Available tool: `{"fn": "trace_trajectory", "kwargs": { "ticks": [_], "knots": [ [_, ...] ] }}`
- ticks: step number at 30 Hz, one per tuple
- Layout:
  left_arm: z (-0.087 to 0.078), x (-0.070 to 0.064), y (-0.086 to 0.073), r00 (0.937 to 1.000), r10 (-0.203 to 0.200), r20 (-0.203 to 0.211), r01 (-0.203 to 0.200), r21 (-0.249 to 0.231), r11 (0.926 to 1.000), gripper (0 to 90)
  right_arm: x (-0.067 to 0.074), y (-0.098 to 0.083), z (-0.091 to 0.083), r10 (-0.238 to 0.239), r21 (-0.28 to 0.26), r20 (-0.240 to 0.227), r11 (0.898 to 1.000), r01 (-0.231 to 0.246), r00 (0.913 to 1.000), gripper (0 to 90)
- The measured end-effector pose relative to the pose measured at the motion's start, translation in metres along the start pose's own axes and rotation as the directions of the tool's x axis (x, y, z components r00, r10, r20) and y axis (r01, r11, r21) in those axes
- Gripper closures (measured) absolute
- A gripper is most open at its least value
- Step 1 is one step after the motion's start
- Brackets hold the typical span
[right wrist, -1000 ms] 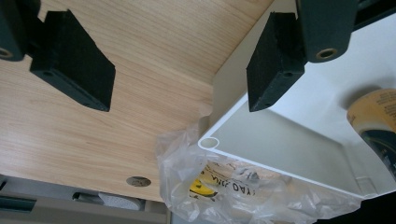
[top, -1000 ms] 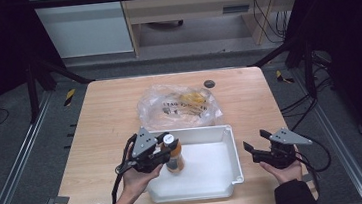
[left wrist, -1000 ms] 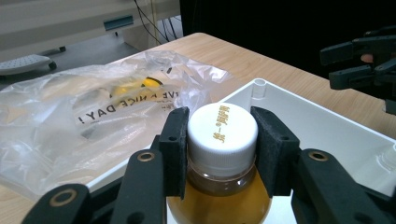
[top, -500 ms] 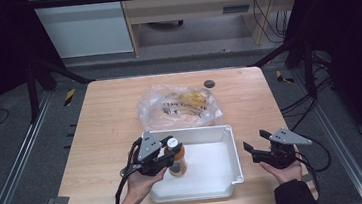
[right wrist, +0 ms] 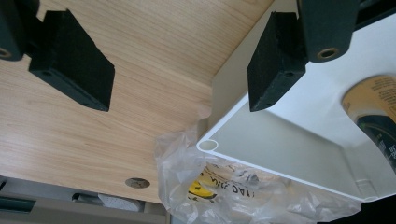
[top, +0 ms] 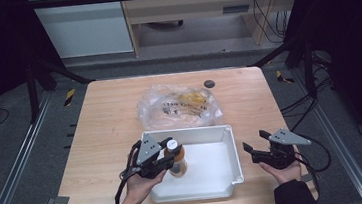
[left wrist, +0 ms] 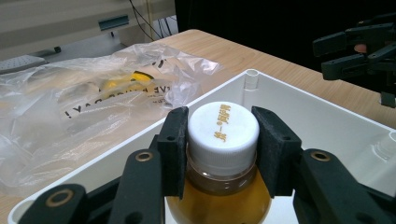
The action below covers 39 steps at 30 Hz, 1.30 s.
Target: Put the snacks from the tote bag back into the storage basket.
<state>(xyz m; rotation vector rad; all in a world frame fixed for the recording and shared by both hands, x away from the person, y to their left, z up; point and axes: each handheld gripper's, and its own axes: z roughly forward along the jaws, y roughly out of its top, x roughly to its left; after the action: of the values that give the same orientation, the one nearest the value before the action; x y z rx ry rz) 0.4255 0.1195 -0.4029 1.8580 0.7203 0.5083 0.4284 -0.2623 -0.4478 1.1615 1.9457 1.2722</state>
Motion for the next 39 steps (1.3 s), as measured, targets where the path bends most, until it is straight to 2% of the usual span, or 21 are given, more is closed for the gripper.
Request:
{"fn": "trace_trajectory", "kwargs": {
  "ticks": [3, 5, 15, 26, 33, 39],
  "knots": [
    [0.002, 0.0, -0.001, 1.0, -0.008, 0.0, 0.008, 0.023, 0.9997, 48.7, 0.0, 0.0, 0.0, -0.002, -0.001, 0.0, 1.0, 0.002, 1.0, 23.1],
    [0.002, -0.001, -0.001, 1.0, -0.005, 0.002, 0.005, 0.029, 0.9996, 46.7, 0.0, 0.0, 0.0, 0.001, 0.0, 0.001, 1.0, -0.001, 1.0, 23.0],
    [-0.007, 0.002, -0.001, 0.9999, -0.007, 0.012, 0.007, 0.022, 0.9997, 30.4, 0.0, 0.0, -0.001, 0.001, -0.004, 0.004, 1.0, -0.001, 1.0, 22.6],
    [-0.029, 0.012, -0.003, 0.9997, -0.007, 0.022, 0.007, 0.011, 0.9999, 25.3, -0.001, -0.001, -0.002, 0.0, -0.005, 0.008, 1.0, 0.0, 1.0, 22.5],
    [-0.047, 0.027, -0.018, 0.9995, -0.026, -0.018, 0.026, 0.017, 0.9995, 25.5, -0.001, -0.001, -0.002, 0.003, -0.003, 0.01, 1.0, -0.003, 0.9999, 22.5],
    [-0.053, 0.036, -0.022, 0.9983, -0.041, -0.042, 0.042, 0.007, 0.9991, 25.8, -0.001, -0.001, -0.002, 0.005, -0.003, 0.011, 1.0, -0.005, 0.9999, 22.5]
  ]
}}
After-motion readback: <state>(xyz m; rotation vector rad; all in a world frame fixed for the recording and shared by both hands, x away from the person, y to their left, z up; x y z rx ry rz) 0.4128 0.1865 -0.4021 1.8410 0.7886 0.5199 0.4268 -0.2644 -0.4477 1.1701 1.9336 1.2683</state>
